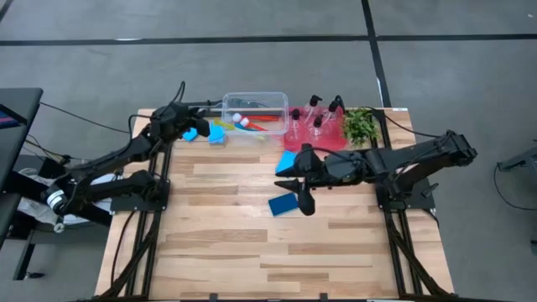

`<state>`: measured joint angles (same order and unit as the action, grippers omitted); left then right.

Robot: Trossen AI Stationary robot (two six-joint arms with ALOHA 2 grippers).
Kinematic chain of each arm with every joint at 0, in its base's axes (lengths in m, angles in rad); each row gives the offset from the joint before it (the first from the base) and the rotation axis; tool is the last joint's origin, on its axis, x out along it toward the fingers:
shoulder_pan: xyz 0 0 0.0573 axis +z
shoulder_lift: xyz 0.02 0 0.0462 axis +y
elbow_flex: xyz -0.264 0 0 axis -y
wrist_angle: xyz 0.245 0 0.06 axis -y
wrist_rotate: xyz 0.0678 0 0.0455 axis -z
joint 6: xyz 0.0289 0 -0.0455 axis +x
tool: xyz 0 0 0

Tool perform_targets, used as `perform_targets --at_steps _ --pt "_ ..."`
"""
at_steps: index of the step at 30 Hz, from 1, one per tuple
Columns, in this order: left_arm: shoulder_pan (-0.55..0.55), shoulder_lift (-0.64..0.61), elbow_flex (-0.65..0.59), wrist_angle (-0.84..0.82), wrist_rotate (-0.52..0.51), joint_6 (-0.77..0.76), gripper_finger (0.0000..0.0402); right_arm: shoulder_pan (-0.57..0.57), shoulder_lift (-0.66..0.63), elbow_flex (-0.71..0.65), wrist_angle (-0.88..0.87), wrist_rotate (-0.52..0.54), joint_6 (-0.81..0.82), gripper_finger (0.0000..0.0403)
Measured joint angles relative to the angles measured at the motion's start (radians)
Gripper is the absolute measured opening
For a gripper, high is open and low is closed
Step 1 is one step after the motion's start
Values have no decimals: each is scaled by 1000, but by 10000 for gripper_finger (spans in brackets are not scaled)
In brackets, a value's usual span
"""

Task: Pick & Place Kitchen Sink Supplies
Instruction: Put the blue sponge into the transparent bin

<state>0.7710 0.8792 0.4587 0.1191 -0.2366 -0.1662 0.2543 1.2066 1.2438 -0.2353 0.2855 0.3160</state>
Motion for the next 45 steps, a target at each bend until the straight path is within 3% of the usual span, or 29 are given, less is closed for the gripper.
perform_targets --at_steps 11,17,21,29,36,38,45 --pt "-58 -166 0 -7 143 9 136 41 116 0 236 0 -18 114" --pt "-110 -250 0 -13 293 10 136 16 116 0 170 4 -79 113" --pt "-170 -257 0 -12 376 -1 136 -8 104 0 7 18 -71 113" --pt "-338 -205 0 -7 399 -26 136 -54 127 -8 -434 111 205 113" --pt "-432 -114 0 0 337 -32 136 -70 172 -95 -442 115 476 113" --pt "-451 -91 0 14 337 -33 136 -76 191 -114 -445 93 547 113" --pt "-492 -38 0 55 335 -34 136 -116 298 -118 -424 -143 628 113"
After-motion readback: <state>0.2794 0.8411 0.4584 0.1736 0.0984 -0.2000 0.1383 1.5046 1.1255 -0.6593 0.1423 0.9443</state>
